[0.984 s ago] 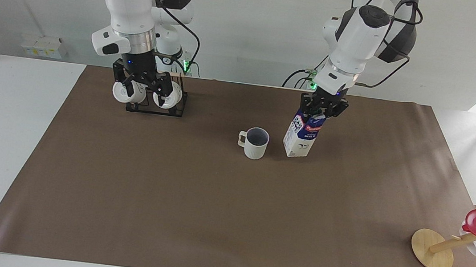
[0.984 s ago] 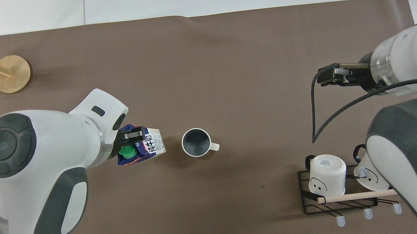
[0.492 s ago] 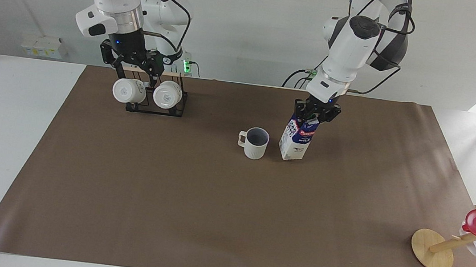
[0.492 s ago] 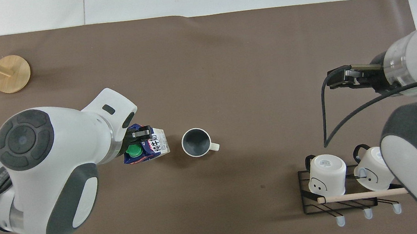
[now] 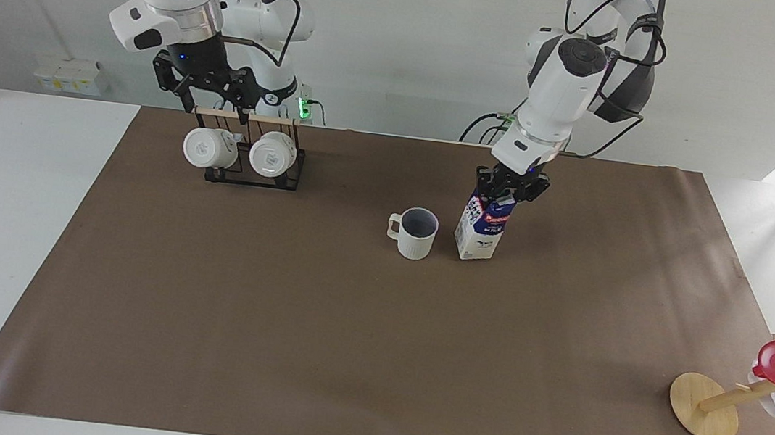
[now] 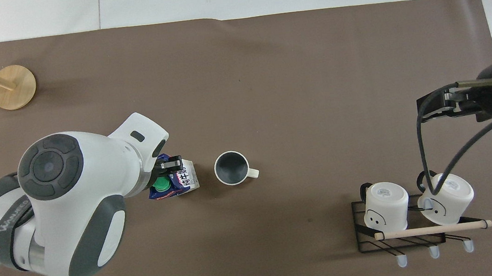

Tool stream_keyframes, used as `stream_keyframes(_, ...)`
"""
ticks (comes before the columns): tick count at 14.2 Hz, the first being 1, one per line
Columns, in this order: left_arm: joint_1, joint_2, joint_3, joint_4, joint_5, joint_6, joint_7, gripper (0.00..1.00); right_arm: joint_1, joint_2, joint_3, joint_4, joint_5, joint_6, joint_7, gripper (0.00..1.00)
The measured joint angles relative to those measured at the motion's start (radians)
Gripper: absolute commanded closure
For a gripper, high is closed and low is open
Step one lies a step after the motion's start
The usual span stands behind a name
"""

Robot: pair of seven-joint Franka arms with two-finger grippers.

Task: Place cup and milk on table
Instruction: 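Lower the milk carton beside the black mug with the left gripper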

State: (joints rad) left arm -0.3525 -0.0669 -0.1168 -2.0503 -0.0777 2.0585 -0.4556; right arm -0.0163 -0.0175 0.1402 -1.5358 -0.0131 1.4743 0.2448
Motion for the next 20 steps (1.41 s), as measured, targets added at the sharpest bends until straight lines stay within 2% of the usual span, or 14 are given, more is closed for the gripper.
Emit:
stream_keyframes(5,0.000,0.000,0.000,-0.025,0.001,0.028,0.000,0.51,-0.021,0.002,-0.002,0.002,0.000,0.000,-0.099,0.00)
stream_keyframes(14,-0.001,0.000,0.000,-0.025,0.014,0.028,0.000,0.51,-0.047,0.002,-0.002,0.001,0.002,0.000,-0.104,0.00)
stream_keyframes(18,-0.001,0.000,0.001,-0.025,0.014,0.028,0.000,0.34,-0.048,0.002,-0.002,0.001,0.003,0.000,-0.104,0.00)
stream_keyframes(20,-0.001,0.000,0.001,-0.025,0.014,0.028,0.000,0.30,-0.048,0.002,-0.002,0.001,0.003,0.000,-0.104,0.00)
